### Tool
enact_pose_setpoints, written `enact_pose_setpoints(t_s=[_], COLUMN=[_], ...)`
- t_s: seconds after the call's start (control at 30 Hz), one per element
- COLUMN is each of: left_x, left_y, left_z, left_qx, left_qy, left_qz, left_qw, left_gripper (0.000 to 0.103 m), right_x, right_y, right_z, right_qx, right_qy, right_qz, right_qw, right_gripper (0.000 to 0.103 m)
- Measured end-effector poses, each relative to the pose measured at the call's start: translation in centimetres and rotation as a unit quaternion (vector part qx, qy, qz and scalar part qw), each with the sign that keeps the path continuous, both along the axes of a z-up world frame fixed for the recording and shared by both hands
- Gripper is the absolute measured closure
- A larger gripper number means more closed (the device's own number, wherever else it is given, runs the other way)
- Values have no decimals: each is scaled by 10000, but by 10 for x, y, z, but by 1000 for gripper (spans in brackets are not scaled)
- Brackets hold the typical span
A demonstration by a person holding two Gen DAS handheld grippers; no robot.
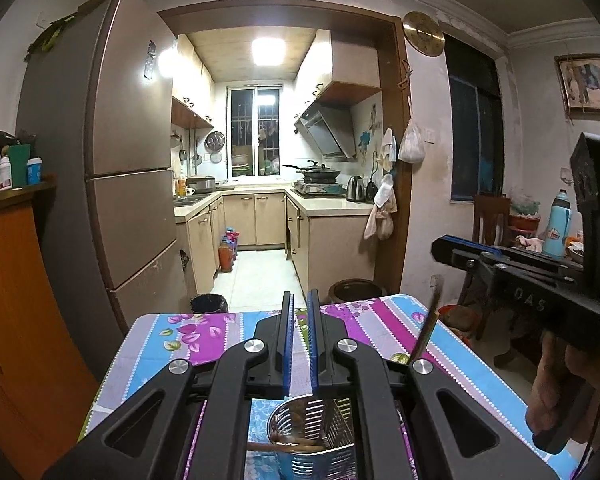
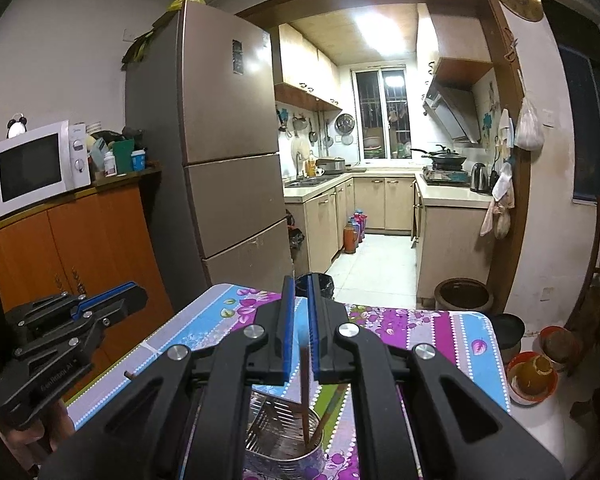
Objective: Organize utensils
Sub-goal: 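Open both tools and move them back over the chopsticks on the table, then close the left tool on a wooden chopstick while the right tool grasps another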
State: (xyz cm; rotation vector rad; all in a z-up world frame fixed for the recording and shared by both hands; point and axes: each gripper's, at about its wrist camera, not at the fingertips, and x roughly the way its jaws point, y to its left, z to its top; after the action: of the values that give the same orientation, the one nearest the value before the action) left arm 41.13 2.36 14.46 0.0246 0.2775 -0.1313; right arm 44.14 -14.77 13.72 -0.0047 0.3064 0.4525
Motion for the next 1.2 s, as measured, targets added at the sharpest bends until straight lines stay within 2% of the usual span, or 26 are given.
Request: enact_pose_setpoints(t_s=[0.07,0.1,0.13,0.17,0.23,0.3,0.43,0.6,0.7,0.77,0.9,1.0,1.07,1.2], left_x=[-1,-2,-3,-7,-15,-26,-61,-136,-185,-207,-248,-270,-282,-299], left_y=[-1,-1,-1,-1,0,2,8,25,39,45,59,60,56,51], left_z=[1,2,3,4,8,14,23,18,-5,-24,-85,-128,-156,-209], left_qx=[0,6,8,6,22,2,-25,45,105,85,79,79,126,26], left_qy=[4,-4,-22,-53,-161,-243,-497,-867,-909,-828,-392,-38,165,622], left_qz=[2,7,8,7,33,37,44,8,2,-17,-32,-139,-214,-441], left_qw=[10000,10000,10000,10000,9999,9997,9988,9962,9958,9965,9992,9999,9996,9971], left_gripper=[95,94,88,79,69,66,41,24,20,18,18,18,18,18], right_x=[-4,-7,-10,-14,-23,-33,-67,-135,-182,-214,-260,-286,-295,-313], right_y=[-2,-5,-7,-9,-14,-18,-27,-37,-46,-49,-54,-54,-51,-44], right_z=[3,5,7,9,14,21,37,51,43,27,-21,-68,-93,-139], right_qx=[21,52,82,121,180,201,232,113,78,55,110,114,140,161], right_qy=[-23,-41,-70,-115,-182,-252,-456,-803,-953,-974,-805,-574,-352,-14], right_qz=[-28,-33,-34,-38,-46,-65,-16,220,401,532,650,582,597,572], right_qw=[10000,10000,9999,9999,9997,9995,9987,9965,9946,9938,9946,9966,9975,9982], right_gripper=[95,85,71,66,54,49,39,26,24,24,24,24,29,51])
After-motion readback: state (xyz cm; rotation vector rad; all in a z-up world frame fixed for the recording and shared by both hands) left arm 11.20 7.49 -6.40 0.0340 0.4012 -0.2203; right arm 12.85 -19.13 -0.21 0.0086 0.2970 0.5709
